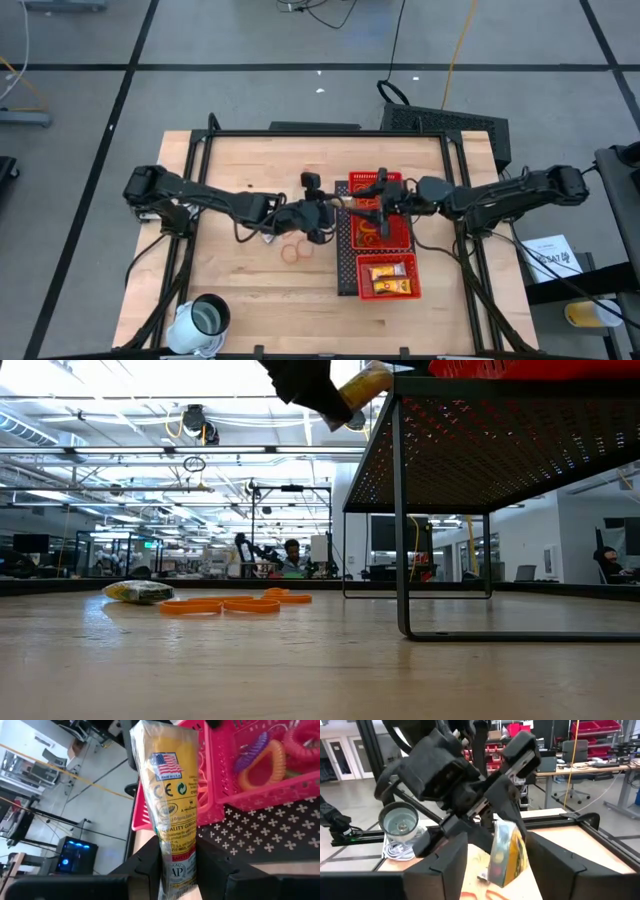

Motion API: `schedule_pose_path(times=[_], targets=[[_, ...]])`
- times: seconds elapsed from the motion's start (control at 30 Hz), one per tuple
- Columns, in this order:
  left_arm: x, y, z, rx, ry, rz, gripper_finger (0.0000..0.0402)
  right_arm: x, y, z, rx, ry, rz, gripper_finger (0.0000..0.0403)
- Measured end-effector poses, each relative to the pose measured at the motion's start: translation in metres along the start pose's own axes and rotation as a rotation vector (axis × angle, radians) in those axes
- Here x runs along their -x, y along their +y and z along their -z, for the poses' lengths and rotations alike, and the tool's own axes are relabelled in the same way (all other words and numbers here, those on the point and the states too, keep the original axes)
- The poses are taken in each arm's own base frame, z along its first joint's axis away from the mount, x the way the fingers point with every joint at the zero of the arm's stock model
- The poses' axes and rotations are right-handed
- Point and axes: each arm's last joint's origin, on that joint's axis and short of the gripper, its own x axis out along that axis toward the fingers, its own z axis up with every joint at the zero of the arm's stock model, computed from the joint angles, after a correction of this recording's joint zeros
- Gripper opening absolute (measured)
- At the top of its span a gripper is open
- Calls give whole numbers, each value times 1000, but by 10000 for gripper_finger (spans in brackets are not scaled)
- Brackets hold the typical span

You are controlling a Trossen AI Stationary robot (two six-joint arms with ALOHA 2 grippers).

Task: Pick & Place Office Desk Supplies
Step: Put the yellow pack of crayons into the bottom red bin on the shelf

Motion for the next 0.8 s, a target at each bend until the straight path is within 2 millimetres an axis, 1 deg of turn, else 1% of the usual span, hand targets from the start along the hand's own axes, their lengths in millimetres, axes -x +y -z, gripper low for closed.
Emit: schedule_pose_path(times=[0.17, 0.33, 0.47, 0.73, 0.8], targets=[[-1, 2, -1, 3, -10, -5, 104, -7, -2, 4, 1, 18, 10, 205], [-1, 2, -1, 16, -14, -2, 104, -17, -4, 4, 13, 30, 22, 185], [-1, 1, -1, 20, -10, 0, 104, -19, -5, 1, 28, 25, 25, 152], [-1, 0, 1, 18, 4, 8, 104, -19, -5, 3, 30, 49, 29, 61], [-1, 0, 1, 20, 5, 9, 104, -19, -5, 4, 34, 60, 30, 45]])
